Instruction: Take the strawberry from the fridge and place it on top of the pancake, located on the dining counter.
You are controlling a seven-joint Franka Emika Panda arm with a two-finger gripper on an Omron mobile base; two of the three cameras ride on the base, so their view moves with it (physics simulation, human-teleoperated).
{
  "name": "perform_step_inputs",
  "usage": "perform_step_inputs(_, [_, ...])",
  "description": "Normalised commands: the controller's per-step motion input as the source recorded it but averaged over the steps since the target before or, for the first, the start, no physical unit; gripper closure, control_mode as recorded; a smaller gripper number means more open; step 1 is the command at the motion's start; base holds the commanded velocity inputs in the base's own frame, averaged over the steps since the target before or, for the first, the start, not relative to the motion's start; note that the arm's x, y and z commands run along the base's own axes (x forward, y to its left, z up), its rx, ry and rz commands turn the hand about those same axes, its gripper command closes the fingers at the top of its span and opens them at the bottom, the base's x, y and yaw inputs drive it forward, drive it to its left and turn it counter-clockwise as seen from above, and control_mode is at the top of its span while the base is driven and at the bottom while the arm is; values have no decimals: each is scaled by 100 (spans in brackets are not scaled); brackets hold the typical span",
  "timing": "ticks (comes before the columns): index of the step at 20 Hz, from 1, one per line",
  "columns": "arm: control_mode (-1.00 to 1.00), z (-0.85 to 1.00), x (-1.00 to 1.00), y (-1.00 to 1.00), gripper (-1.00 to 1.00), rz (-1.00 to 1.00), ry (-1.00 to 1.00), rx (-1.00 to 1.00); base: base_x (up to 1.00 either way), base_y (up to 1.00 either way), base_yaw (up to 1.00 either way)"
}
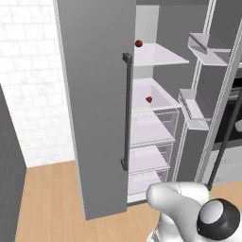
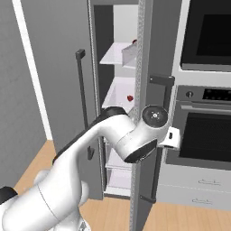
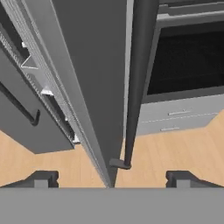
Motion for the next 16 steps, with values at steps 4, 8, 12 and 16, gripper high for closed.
perform_step_inputs(4, [-100,44,-29,83,-100,-6,28,-59,0,0,0])
perform_step_inputs(8, [-100,6,19,100,-100,0,55,-86,0,0,0])
perform_step_inputs(12, [-100,0,81,33,-100,-1,69,-65,0,0,0])
perform_step_inputs(16, [-100,0,98,7,-100,0,36,-32,0,0,0])
